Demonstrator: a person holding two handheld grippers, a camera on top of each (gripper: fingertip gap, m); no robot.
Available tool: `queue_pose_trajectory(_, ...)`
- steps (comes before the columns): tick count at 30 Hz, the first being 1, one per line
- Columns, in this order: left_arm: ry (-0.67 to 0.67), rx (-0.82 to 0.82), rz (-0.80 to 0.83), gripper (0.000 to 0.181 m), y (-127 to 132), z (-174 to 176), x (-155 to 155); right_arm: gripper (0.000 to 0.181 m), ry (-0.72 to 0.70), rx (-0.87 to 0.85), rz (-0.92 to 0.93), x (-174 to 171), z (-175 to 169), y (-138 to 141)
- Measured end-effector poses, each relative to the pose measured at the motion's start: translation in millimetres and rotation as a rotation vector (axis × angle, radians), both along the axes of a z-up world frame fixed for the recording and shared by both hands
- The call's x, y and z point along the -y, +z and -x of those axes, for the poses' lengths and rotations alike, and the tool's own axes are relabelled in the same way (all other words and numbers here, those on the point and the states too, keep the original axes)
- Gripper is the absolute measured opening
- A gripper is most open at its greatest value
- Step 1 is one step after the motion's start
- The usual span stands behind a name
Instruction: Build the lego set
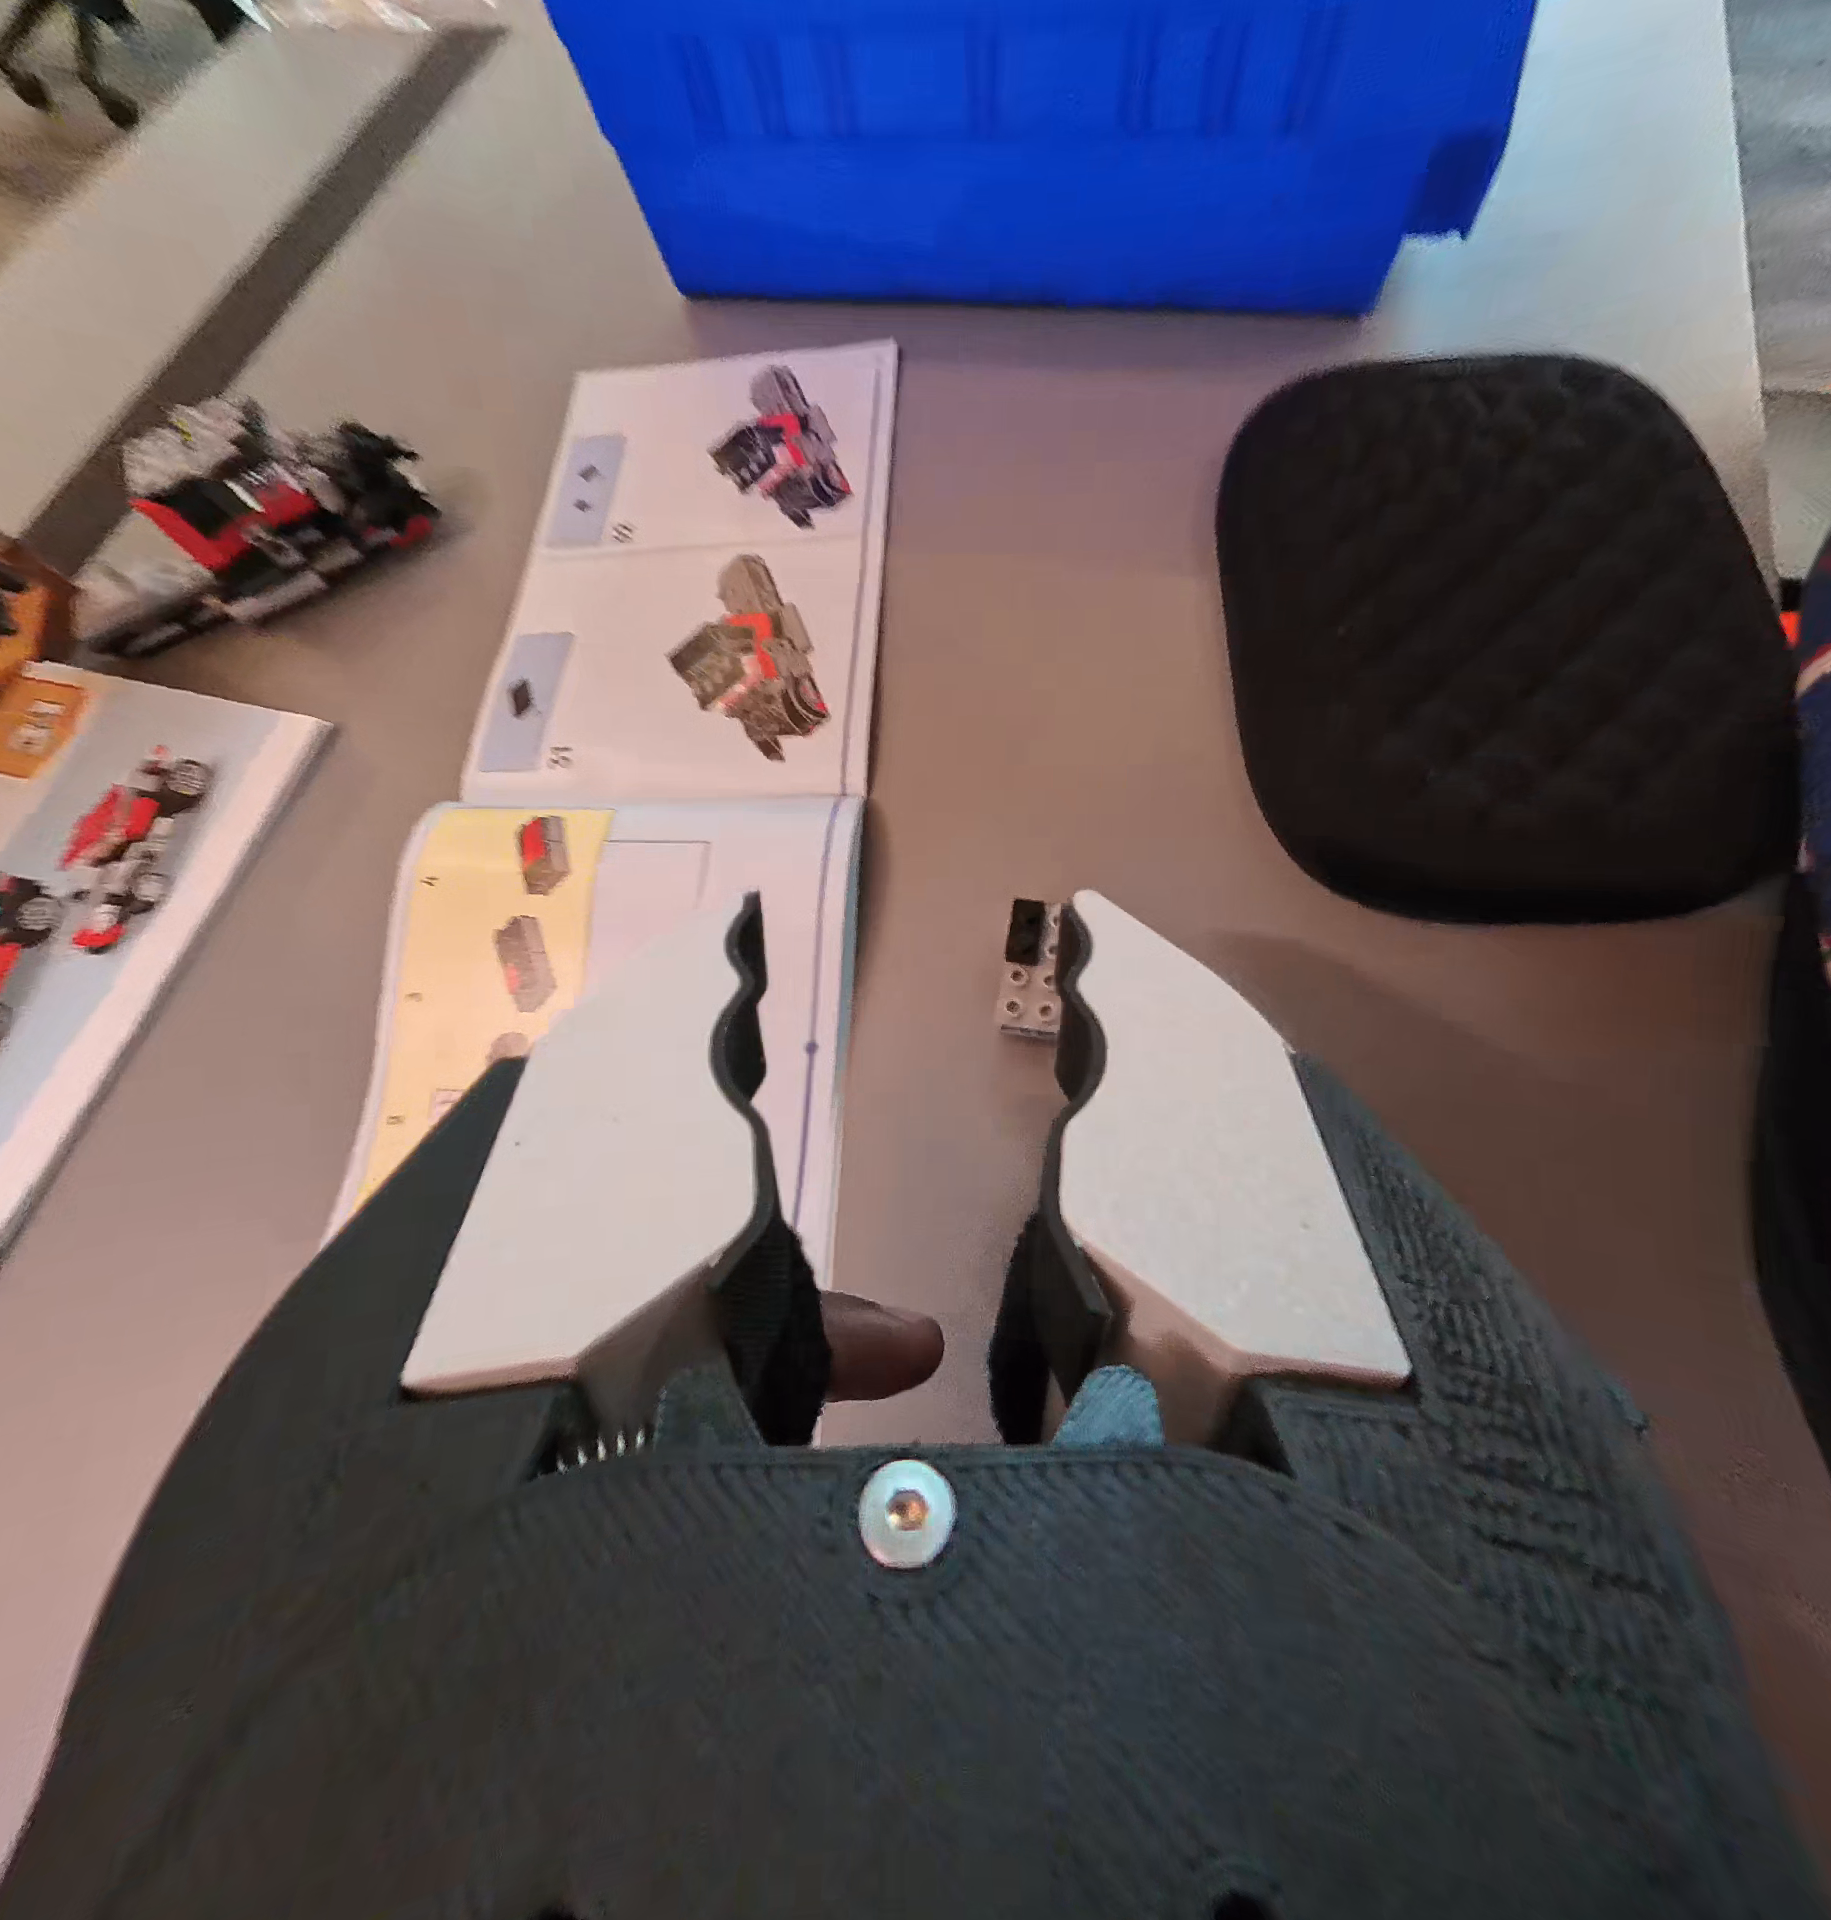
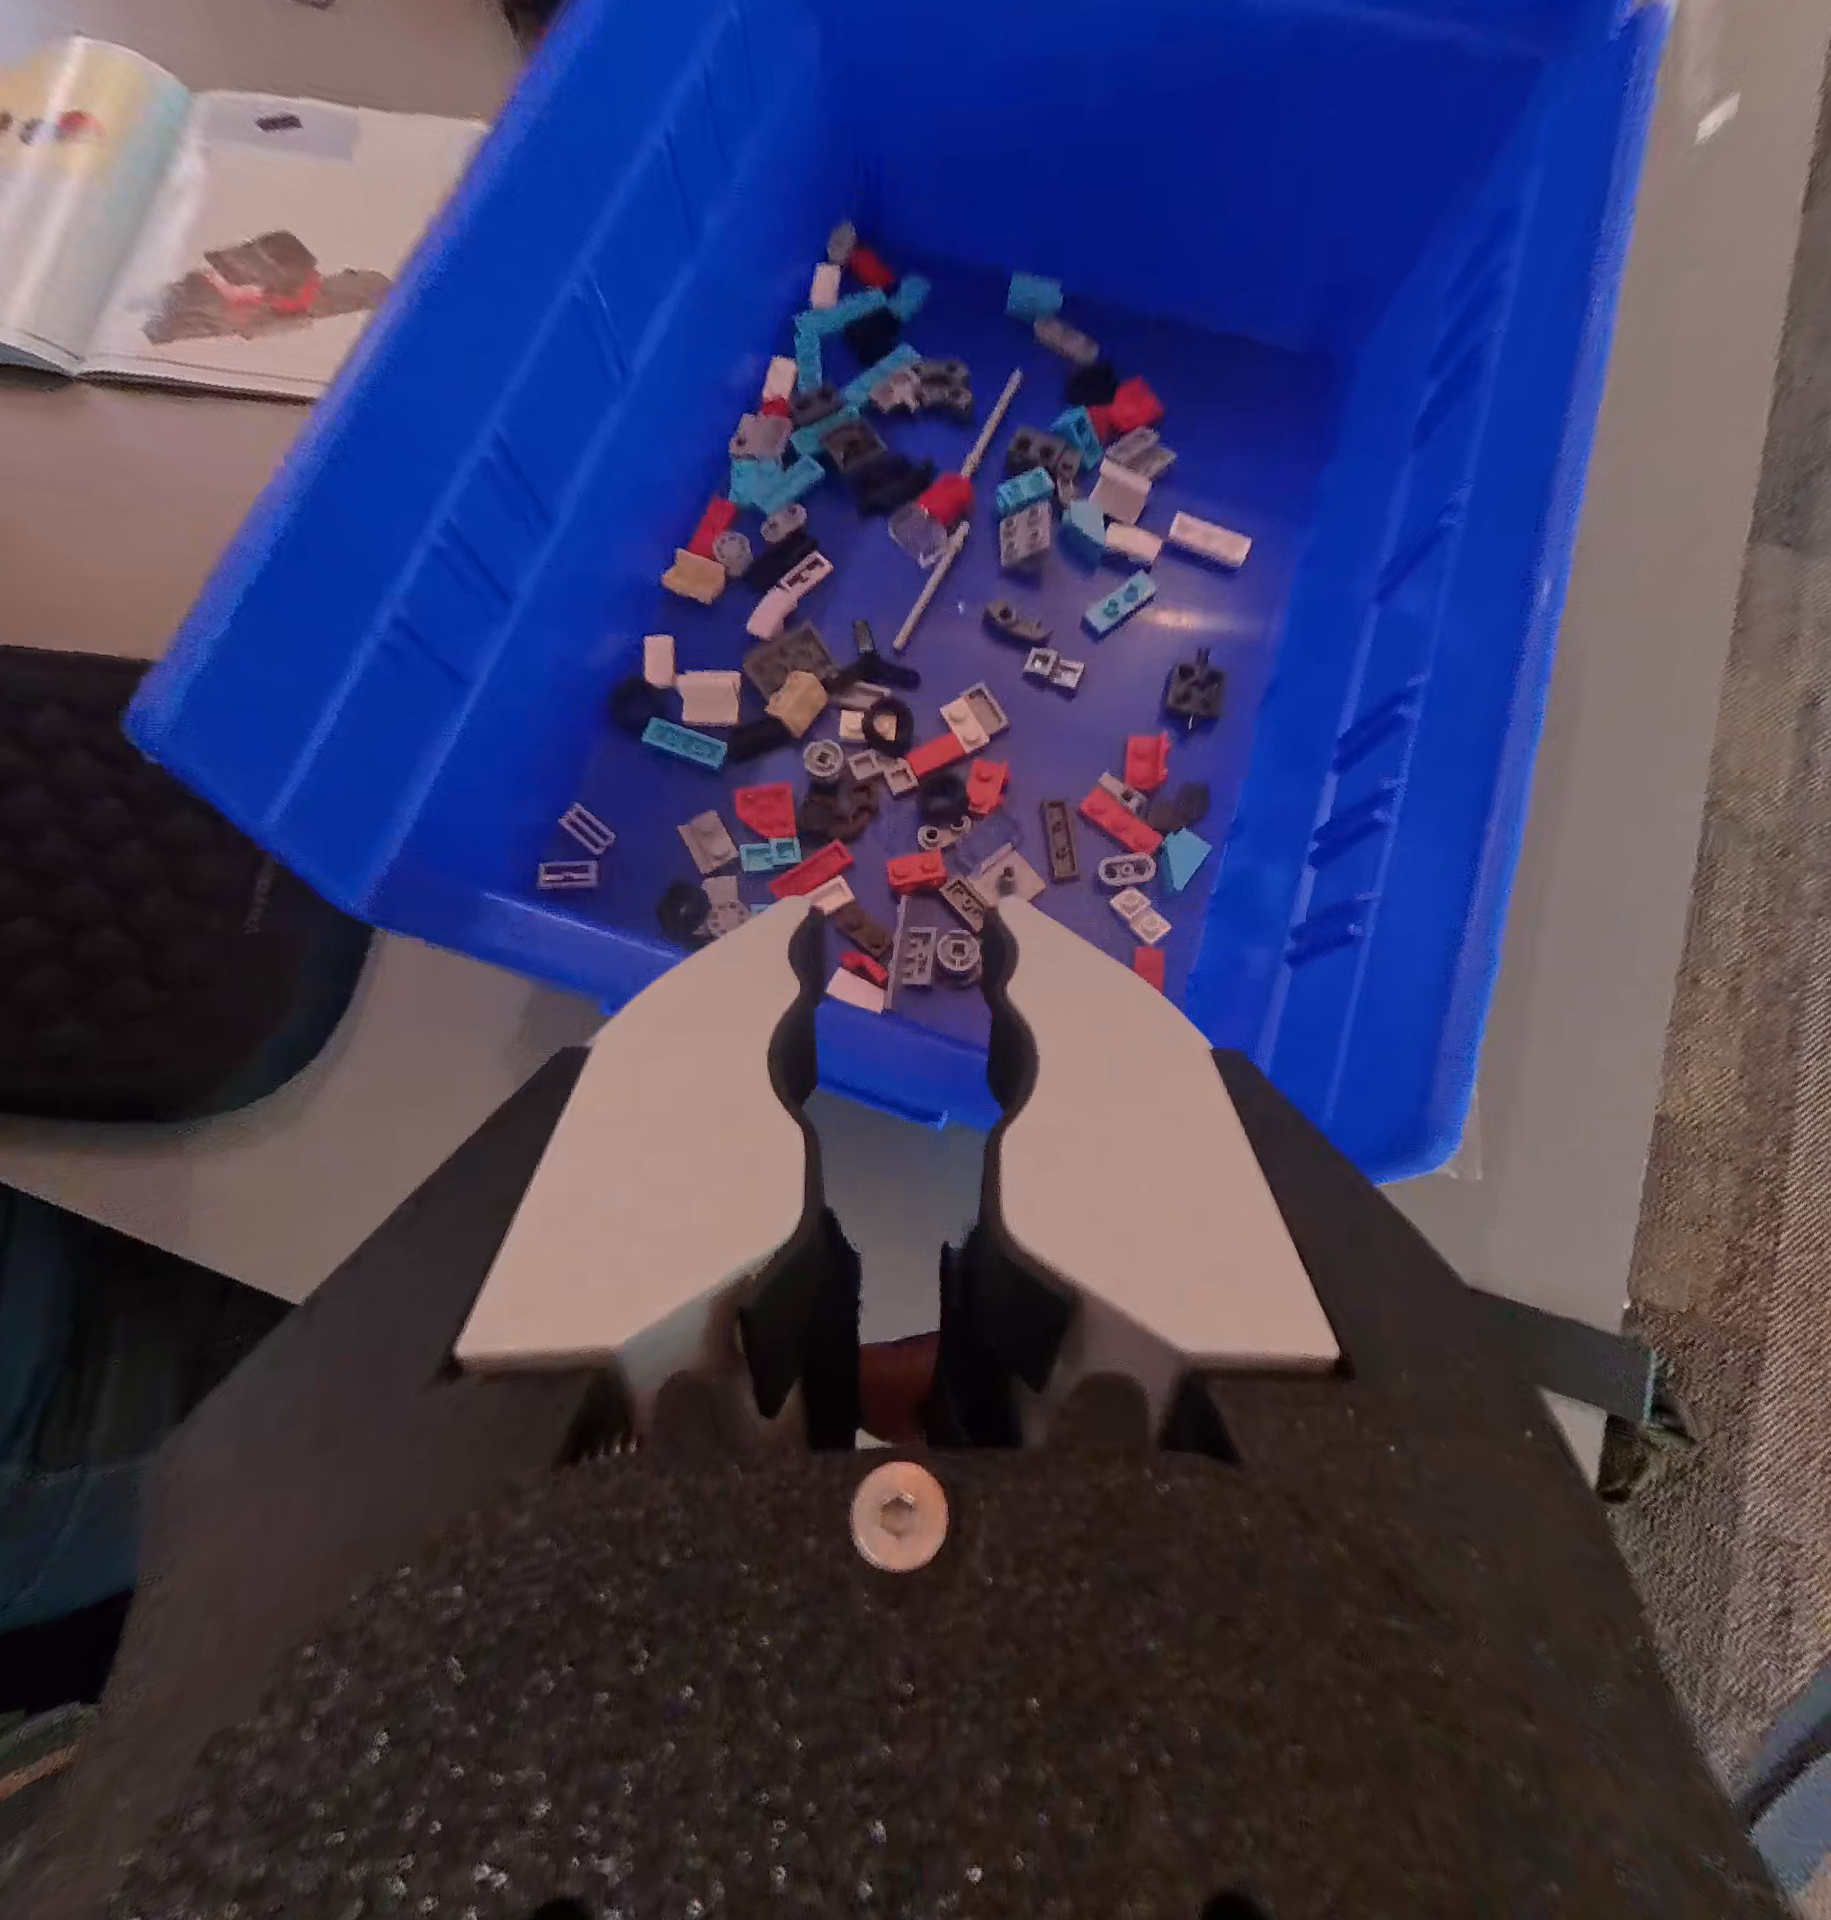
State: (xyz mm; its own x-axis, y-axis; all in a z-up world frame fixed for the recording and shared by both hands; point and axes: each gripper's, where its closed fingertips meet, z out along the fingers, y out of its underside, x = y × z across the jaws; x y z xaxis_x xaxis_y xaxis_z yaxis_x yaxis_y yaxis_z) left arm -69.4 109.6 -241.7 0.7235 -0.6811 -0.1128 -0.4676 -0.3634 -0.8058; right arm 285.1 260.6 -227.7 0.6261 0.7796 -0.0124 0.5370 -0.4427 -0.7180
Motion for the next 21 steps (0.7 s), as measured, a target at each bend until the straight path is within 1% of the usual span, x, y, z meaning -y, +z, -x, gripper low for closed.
queue_pose_trajectory(3,0.051,0.02,-0.077,0.054,15.9,8.2,-6.6,0.028,-0.035,0.054,0.081,-3.6,-6.8,-16.1)
queue_pose_trajectory(5,0.077,0.021,-0.11,0.054,22.8,13.8,-10.7,0.027,-0.057,0.107,0.109,-7.1,-12.0,-21.9)
queue_pose_trajectory(8,0.094,0.002,-0.136,0.054,26.2,19.7,-14.8,0.026,-0.049,0.157,0.138,-10.8,-13.0,-25.4)
queue_pose_trajectory(11,0.098,-0.018,-0.137,0.054,24.2,22.6,-16.4,0.023,-0.024,0.184,0.155,-14.0,-9.8,-26.0)
queue_pose_trajectory(13,0.101,-0.027,-0.136,0.053,22.7,24.1,-17.1,0.017,0.02,0.206,0.169,-12.8,-5.2,-27.3)
queue_pose_trajectory(15,0.106,-0.032,-0.139,0.053,22.3,25.7,-17.8,0.005,0.066,0.245,0.19,-10.9,-2.9,-30.1)
queue_pose_trajectory(19,0.115,-0.039,-0.145,0.053,22.7,27.9,-18.7,0.004,0.228,0.324,0.249,-3.5,5.8,-37.2)
queue_pose_trajectory(21,0.113,-0.04,-0.151,0.053,23.2,27.6,-19.0,0.006,0.371,0.364,0.264,2.8,17.3,-43.0)
